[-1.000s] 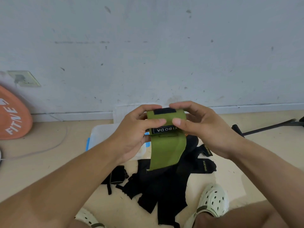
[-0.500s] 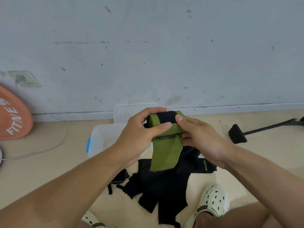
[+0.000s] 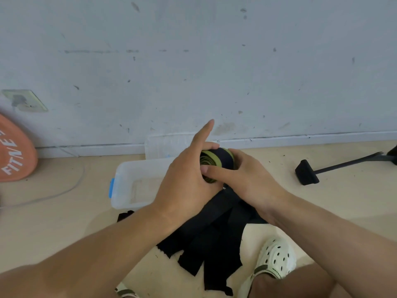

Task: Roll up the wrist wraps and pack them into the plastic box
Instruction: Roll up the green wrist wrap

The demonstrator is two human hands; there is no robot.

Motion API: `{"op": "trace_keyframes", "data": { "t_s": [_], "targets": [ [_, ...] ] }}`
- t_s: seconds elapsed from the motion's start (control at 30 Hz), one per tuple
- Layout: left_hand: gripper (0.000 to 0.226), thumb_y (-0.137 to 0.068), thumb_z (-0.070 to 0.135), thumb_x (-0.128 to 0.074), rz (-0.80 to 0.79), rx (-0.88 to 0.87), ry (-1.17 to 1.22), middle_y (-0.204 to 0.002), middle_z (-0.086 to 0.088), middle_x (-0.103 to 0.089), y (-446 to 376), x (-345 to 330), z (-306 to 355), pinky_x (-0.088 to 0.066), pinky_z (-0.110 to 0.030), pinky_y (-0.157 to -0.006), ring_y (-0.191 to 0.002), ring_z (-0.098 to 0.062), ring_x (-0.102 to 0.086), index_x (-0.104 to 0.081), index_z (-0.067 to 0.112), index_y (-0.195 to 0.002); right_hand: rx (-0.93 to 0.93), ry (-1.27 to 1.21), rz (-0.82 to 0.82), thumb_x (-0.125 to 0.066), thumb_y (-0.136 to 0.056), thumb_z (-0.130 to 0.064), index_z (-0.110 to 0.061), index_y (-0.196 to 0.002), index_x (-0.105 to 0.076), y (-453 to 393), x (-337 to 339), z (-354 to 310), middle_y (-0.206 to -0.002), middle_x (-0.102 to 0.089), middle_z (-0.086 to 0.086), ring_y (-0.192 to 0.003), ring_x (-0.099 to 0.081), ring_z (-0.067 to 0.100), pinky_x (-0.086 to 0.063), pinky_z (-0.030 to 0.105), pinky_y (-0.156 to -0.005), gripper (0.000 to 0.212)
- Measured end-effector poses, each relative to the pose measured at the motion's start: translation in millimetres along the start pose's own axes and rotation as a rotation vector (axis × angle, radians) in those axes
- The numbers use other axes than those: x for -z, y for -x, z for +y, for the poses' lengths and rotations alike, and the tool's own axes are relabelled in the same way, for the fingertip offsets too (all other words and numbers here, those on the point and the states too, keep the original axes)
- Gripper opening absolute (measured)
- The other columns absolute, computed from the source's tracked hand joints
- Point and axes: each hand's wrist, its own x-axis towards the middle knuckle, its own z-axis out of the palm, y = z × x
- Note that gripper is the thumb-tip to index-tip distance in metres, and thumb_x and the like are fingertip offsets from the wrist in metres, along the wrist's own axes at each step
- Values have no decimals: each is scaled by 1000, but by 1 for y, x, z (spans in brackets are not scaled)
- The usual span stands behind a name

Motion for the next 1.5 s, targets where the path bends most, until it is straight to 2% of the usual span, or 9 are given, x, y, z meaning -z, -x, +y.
{"op": "trace_keyframes", "data": {
  "t_s": [0.17,0.3,0.47,0.57,0.67,0.77,0.87,1.07,1.5],
  "targets": [
    [114,-78,20,-86,-38,1,-60,-132,28,-58,-1,1,-4,-48,-17,-100,-115,4,-59,-12,55,-158,-34,-35,56,-85,-81,-19,-26,-87,-74,-4,-5,2,-86,-80,-4,-82,-77,11,-62,32,-87,15],
    [106,-77,21,-87,-38,16,-53,-133,29,-58,-1,-1,-7,-44,-6,-97,-114,7,-59,-23,48,-158,-93,-95,102,-90,-72,-20,-20,-111,-70,-8,-9,6,-89,-80,-4,-84,-77,12,-62,32,-83,44],
    [96,-73,18,-91,4,37,24,-127,24,-65,-6,2,-9,-44,-2,-85,-102,12,-62,-41,40,-152,-114,-81,105,-95,-65,-44,-29,-132,-53,-12,-8,10,-98,-78,-12,-92,-75,6,-58,30,-87,81],
    [91,-66,26,-97,66,140,146,-117,22,-71,-14,9,-8,-42,0,-85,-104,13,-63,-50,38,-143,-97,-19,61,-76,-73,-70,-32,-132,-60,-14,3,2,-116,-75,-15,-109,-70,3,-51,30,-100,72],
    [84,-63,21,-98,39,296,375,-108,8,-77,-22,18,-8,-59,-24,-88,-96,-4,-74,-58,36,-135,-7,-14,12,-62,-92,-59,-36,-123,-70,-15,21,-9,-119,-74,-17,-117,-66,3,-45,37,-111,39],
    [85,-53,20,-96,-89,383,588,-104,1,-79,-24,25,-5,-62,-42,-89,-97,-19,-77,-63,31,-130,115,152,-110,-73,-81,-53,-41,-129,-66,-12,36,-15,-126,-69,-21,-117,-64,-3,-49,34,-109,50],
    [86,-49,22,-92,-178,435,714,-106,-3,-79,-23,24,-3,-61,-44,-86,-100,-25,-77,-65,28,-130,235,407,-144,-92,-62,-46,-45,-133,-60,-9,36,-10,-125,-65,-25,-117,-62,-5,-50,25,-101,78],
    [77,-51,25,-92,-199,451,705,-107,-6,-79,-19,17,-2,-62,-44,-82,-99,-28,-77,-68,24,-124,277,435,-44,-98,-62,-32,-48,-112,-64,-12,32,1,-116,-65,-18,-107,-62,-4,-50,20,-89,63],
    [56,-63,20,-88,-205,485,745,-111,-10,-77,-15,14,2,-64,-41,-78,-98,-26,-77,-71,12,-116,238,345,-34,-99,-60,-19,-46,-116,-66,-14,33,1,-119,-65,-11,-105,-66,0,-55,22,-90,70]
  ]
}}
